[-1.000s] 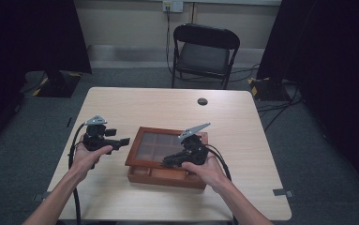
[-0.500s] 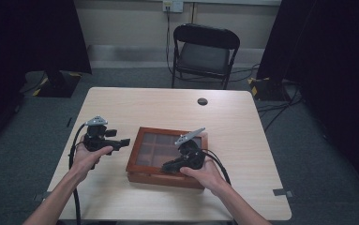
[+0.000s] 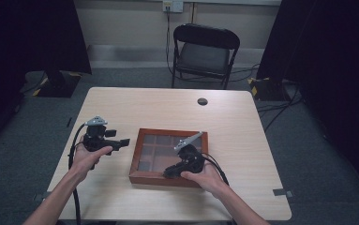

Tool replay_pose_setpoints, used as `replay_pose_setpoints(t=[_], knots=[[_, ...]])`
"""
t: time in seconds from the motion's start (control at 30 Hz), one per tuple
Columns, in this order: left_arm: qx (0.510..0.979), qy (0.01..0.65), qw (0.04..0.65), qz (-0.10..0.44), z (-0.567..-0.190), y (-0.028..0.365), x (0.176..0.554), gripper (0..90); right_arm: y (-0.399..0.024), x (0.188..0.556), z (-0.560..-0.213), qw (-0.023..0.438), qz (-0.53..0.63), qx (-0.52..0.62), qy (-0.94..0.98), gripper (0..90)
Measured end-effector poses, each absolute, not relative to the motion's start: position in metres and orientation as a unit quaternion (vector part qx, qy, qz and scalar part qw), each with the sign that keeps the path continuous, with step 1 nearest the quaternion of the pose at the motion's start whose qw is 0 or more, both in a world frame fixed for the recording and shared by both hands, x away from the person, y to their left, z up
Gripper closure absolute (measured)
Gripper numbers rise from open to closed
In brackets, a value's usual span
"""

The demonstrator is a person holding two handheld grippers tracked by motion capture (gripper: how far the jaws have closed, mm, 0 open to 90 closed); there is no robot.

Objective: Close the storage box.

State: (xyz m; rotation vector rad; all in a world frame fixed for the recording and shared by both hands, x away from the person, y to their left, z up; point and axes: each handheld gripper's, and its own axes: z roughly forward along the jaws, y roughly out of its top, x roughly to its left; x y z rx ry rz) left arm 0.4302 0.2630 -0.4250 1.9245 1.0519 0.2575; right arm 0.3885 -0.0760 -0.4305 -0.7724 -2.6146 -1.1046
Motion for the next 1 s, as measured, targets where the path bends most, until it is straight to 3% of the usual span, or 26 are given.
replay_pose_setpoints(t=[0.23, 0.27, 0.3, 0.4, 0.43, 0.63, 0.83, 1.0], knots=[[0.78, 0.426, 0.447, 0.102, -0.427, 0.261, 0.431, 18.2, -0.077, 0.39, -0.432, 0.11, -0.38, -0.271, -0.877, 80.2], [0.781, 0.424, 0.447, 0.101, -0.427, 0.261, 0.431, 18.2, -0.078, 0.39, -0.433, 0.113, -0.383, -0.276, -0.874, 76.0], [0.781, 0.426, 0.446, 0.101, -0.427, 0.261, 0.431, 18.2, -0.077, 0.39, -0.432, 0.111, -0.393, -0.279, -0.869, 64.8], [0.781, 0.425, 0.445, 0.102, -0.427, 0.26, 0.431, 18.2, -0.078, 0.391, -0.43, 0.105, -0.402, -0.283, -0.865, 60.2], [0.784, 0.423, 0.442, 0.102, -0.427, 0.26, 0.431, 18.2, -0.081, 0.392, -0.425, 0.095, -0.418, -0.294, -0.854, 53.8], [0.782, 0.428, 0.443, 0.099, -0.427, 0.261, 0.431, 18.2, -0.1, 0.399, -0.414, 0.05, -0.433, -0.34, -0.833, 37.7], [0.78, 0.423, 0.45, 0.106, -0.421, 0.273, 0.419, 18.2, -0.146, 0.399, -0.414, -0.009, -0.434, -0.406, -0.804, 25.8], [0.784, 0.444, 0.42, 0.108, -0.433, 0.289, 0.412, 18.1, -0.183, 0.399, -0.419, -0.039, -0.435, -0.458, -0.774, 13.8]])
